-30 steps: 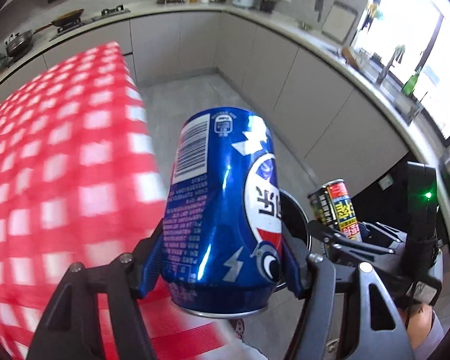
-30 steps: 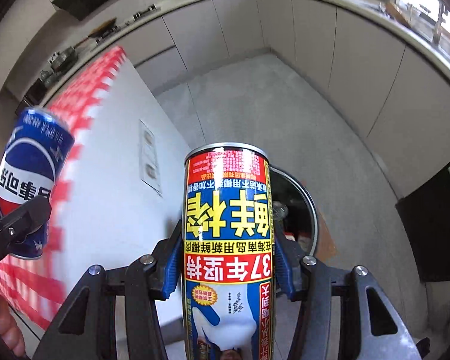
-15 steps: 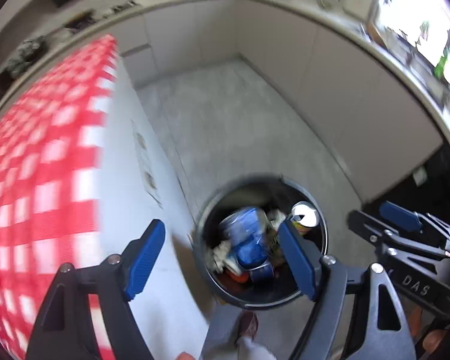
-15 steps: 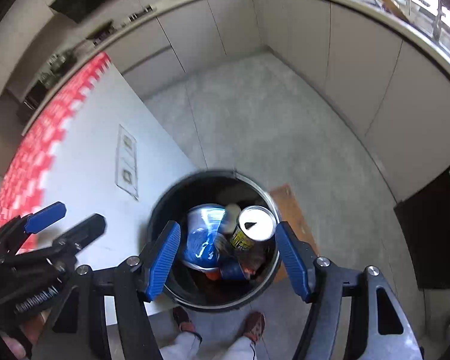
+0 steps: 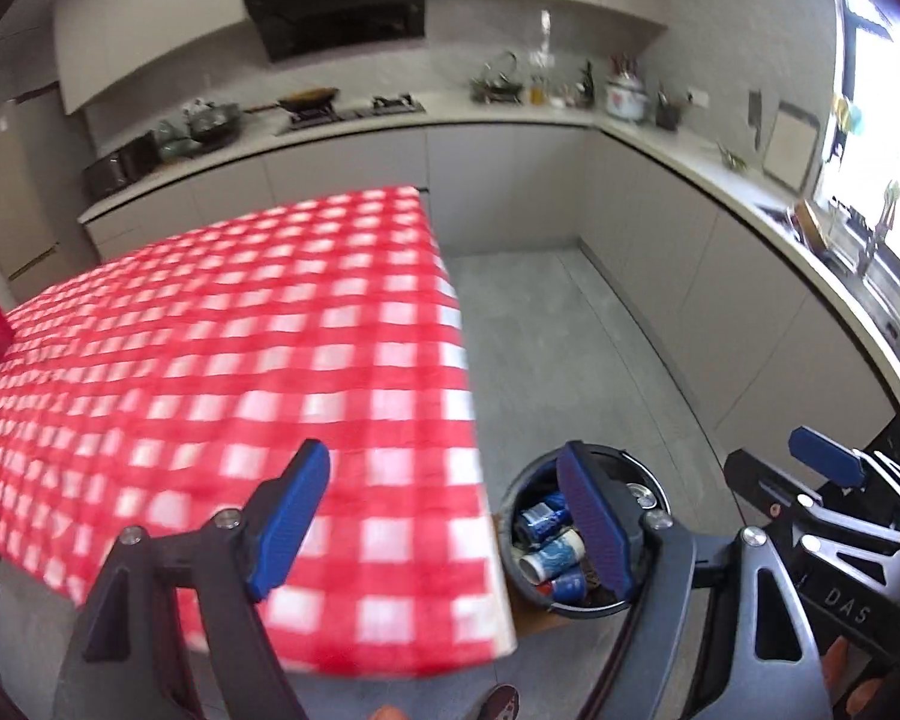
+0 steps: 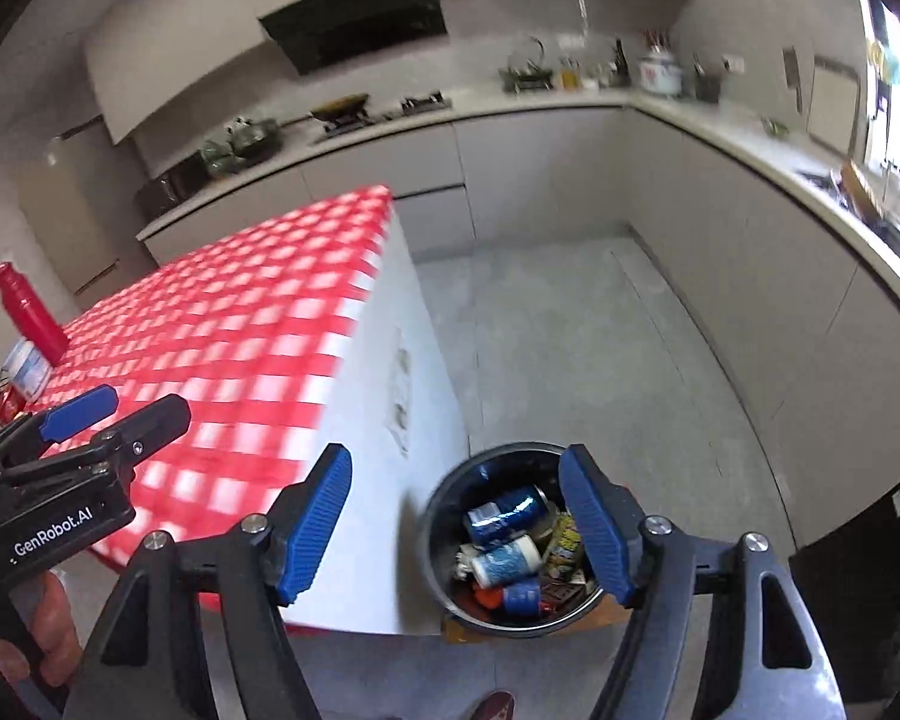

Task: Collect trash

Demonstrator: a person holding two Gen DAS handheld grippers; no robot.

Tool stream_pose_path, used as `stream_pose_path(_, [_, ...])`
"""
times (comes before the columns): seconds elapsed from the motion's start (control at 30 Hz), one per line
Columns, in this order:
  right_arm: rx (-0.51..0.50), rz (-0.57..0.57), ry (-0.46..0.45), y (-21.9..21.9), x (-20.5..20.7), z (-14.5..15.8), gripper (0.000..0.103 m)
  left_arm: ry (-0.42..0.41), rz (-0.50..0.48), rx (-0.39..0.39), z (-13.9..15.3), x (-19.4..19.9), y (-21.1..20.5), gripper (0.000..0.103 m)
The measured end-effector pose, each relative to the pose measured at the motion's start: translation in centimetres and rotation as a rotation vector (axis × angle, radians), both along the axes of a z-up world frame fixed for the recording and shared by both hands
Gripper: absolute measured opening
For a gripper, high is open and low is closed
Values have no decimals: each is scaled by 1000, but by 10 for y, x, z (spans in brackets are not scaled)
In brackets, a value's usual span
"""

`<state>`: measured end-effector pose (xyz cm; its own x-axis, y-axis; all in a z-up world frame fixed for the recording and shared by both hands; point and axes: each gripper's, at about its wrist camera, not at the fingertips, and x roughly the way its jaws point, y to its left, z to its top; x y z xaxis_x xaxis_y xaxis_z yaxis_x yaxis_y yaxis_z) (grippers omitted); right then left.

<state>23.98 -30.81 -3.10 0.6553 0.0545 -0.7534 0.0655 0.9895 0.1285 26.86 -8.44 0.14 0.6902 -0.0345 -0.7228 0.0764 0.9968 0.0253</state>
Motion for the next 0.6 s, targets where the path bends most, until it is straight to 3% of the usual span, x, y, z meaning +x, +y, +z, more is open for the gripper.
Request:
stream_pose_path(0.33, [-64,-21,-51,80,-82,27,77,-27,41,-52,0,-66,63,80])
stream_pose_path(0.6, [-75,93,-107,87,-120,43,77,-85,131,-75,11,-102,55,80])
